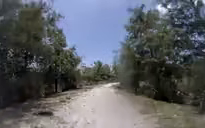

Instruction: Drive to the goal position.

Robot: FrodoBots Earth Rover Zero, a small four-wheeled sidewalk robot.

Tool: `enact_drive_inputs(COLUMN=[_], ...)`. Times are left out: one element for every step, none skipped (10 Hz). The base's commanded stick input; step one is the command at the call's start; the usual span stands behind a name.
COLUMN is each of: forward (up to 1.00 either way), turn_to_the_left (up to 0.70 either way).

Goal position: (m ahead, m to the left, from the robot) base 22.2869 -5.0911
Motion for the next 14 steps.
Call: enact_drive_inputs(forward=[0.85, 0.85, 0.85, 0.85, 0.85, 0.85, 0.85, 0.85, 0.85, 0.85, 0.85, 0.85, 0.85, 0.85], turn_to_the_left=[0.00, 0.00, 0.00, 0.00, 0.00, 0.00, 0.00, 0.00, 0.00, 0.00, 0.00, 0.00, 0.00, 0.00])
